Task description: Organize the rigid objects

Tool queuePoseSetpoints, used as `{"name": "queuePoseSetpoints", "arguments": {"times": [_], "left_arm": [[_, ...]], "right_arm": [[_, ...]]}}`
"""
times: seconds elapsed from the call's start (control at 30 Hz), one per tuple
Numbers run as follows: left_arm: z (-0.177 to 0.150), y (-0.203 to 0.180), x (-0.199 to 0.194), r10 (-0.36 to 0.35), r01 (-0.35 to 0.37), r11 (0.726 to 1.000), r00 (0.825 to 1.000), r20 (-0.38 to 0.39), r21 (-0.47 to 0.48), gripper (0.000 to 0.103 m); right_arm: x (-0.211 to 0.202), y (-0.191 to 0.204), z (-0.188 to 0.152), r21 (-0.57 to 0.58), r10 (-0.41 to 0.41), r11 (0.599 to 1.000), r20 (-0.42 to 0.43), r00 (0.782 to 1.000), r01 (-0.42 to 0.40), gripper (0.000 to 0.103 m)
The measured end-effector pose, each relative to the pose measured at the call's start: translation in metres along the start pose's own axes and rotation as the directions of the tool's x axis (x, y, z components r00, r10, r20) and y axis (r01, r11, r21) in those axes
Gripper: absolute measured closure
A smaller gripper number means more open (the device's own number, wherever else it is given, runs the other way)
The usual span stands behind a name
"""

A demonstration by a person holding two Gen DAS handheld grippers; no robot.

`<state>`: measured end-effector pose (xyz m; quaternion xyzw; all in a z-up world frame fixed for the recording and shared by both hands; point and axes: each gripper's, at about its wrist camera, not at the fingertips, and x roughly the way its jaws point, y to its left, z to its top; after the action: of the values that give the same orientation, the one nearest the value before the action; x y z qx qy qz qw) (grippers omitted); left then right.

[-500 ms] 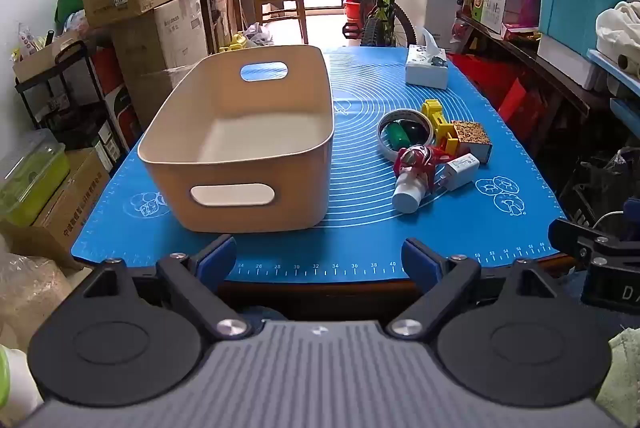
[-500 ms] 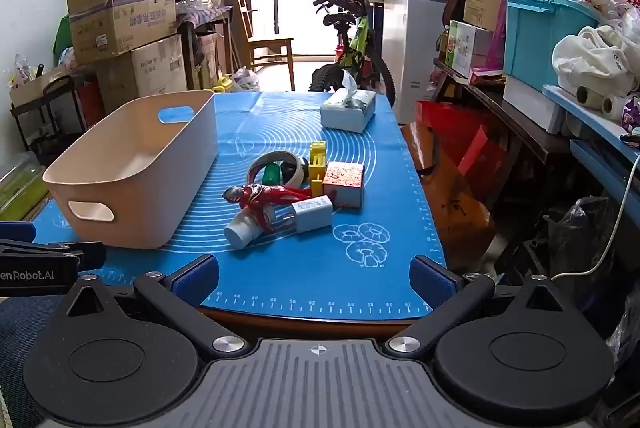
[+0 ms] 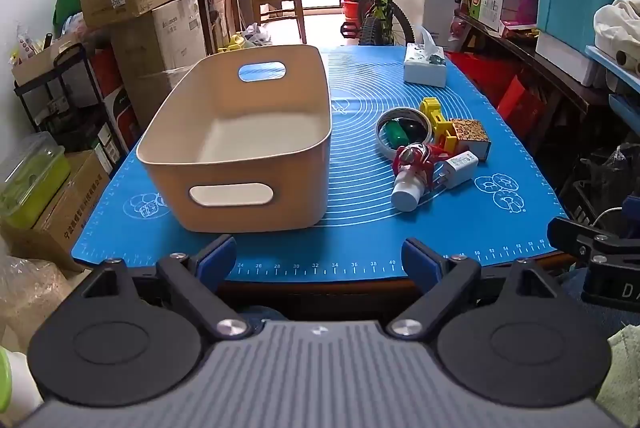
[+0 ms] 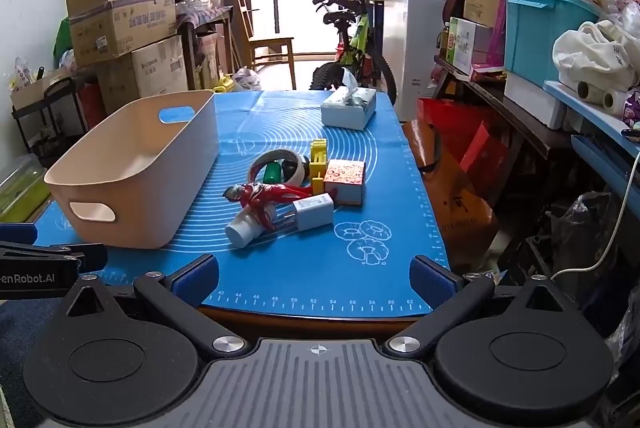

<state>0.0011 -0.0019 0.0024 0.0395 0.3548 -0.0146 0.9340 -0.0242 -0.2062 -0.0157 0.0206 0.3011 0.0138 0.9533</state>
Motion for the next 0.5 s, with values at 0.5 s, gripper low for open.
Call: {"name": "queuePoseSetpoints", "arguments": {"times": [0.5], "left_arm": [[-0.0006, -0.0021, 0.0003, 0.0, 0.0, 1.0, 1.0, 0.001, 0.003, 0.013]], "right_arm": [[-0.0024, 0.0011, 0.0024, 0.002, 0.003, 1.0, 0.001, 1.0, -0.003, 0.002]]}}
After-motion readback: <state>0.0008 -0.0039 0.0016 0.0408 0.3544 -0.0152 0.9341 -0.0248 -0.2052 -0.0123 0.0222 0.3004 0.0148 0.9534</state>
